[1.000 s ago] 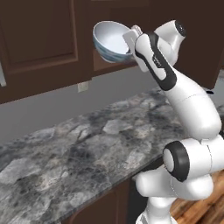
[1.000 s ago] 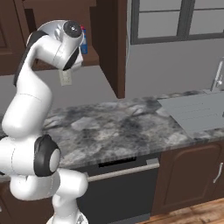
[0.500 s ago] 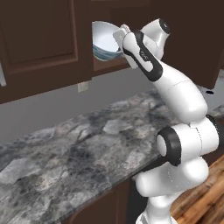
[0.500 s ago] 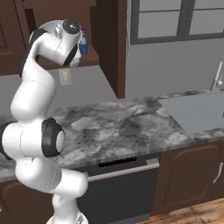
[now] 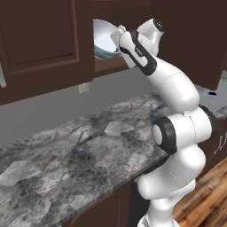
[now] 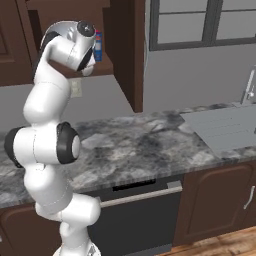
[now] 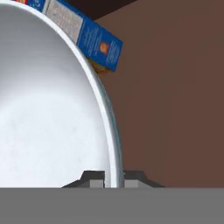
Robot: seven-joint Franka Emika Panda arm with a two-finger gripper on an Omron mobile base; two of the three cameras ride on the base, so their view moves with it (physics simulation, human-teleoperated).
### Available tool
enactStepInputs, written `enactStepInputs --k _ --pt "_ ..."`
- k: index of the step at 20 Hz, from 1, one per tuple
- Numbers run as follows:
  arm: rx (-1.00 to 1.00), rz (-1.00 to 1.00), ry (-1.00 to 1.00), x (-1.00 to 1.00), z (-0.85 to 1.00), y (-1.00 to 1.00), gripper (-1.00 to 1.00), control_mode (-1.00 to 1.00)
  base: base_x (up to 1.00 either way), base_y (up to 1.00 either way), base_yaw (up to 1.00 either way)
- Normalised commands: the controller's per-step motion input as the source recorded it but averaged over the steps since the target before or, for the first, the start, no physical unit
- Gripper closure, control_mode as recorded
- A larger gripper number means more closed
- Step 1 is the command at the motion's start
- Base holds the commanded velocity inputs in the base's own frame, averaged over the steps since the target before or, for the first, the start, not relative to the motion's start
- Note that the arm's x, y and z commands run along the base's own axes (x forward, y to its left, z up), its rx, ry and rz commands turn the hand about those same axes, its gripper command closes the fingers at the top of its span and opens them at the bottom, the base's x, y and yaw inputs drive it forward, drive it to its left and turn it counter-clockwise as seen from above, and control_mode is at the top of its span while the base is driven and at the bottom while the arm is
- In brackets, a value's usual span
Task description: Pick the mug and place it in the sink. Pick the bowl and place it in the open cabinet and then close the cabinet.
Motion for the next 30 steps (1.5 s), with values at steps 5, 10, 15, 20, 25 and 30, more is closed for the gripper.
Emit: enactStepInputs --k 5,10,15,20,25,30 --pt "0.00 0.00 0.09 0.41 -0.14 0.32 -1.00 -1.00 0.00 0.00 0.00" --pt "0.00 0.00 0.00 0.02 0.37 0.01 -1.00 -1.00 0.00 0.00 0.00" --pt "0.00 0.00 -0.07 -0.14 0.49 0.00 -1.00 -1.00 0.00 0.00 0.00" --pt "0.03 0.00 -0.17 -0.77 0.08 -0.14 -1.00 -1.00 0.00 0.00 0.00" --pt "0.00 0.00 -0.16 -0.93 0.01 -0.02 -1.00 -1.00 0.00 0.00 0.00" --pt "0.00 -0.03 -0.11 -0.90 0.16 -0.05 -1.00 -1.00 0.00 0.00 0.00"
